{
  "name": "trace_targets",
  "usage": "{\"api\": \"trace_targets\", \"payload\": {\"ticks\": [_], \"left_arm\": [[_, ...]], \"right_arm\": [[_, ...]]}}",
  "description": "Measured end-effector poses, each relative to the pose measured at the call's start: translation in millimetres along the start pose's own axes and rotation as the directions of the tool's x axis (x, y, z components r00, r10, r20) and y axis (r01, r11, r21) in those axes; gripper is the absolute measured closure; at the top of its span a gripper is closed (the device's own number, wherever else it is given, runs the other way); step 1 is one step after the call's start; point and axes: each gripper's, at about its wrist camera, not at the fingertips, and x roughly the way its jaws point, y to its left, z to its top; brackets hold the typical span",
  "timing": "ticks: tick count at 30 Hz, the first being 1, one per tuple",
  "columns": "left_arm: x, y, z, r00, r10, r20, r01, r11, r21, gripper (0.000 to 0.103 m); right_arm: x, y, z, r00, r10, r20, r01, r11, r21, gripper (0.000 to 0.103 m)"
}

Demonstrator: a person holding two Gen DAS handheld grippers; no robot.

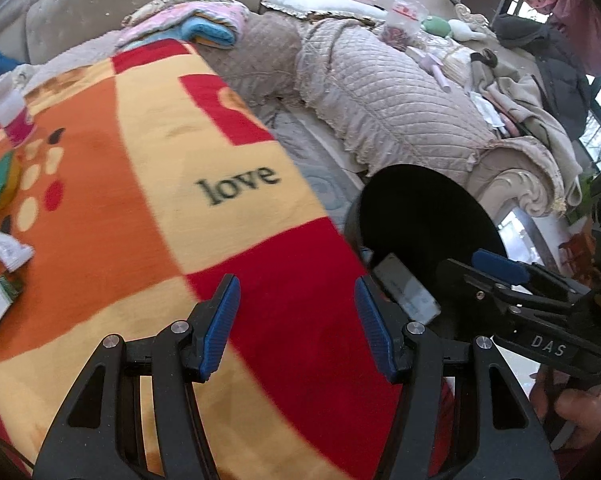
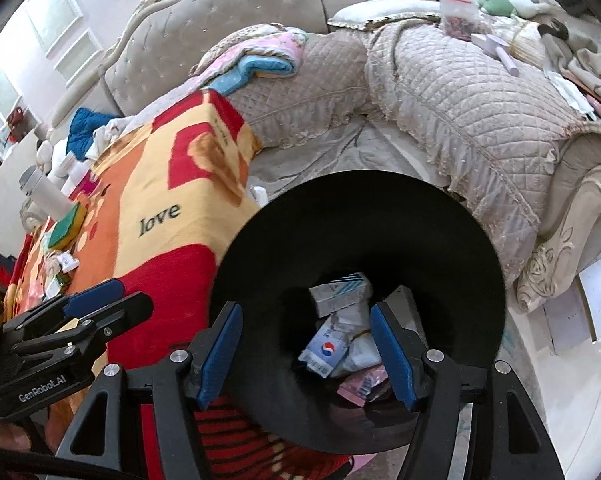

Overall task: Collect trash
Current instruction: 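Move both tools back to the items on the blanket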

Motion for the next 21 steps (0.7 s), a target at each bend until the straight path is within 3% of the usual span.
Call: {"api": "trace_targets", "payload": {"ticks": [9, 21], "left_arm": [[-27, 39, -18, 0.995, 0.096, 0.026, -0.096, 0.995, -0.029, 0.045], [-73, 130, -54, 0.983, 0.181, 0.029, -0.173, 0.969, -0.174, 0.045]], "right_arm": [[5, 46, -4, 0.998, 0.052, -0.021, -0.053, 0.996, -0.075, 0.034], [26, 128, -15, 0.989, 0.113, -0.098, -0.131, 0.97, -0.204, 0.034]]}}
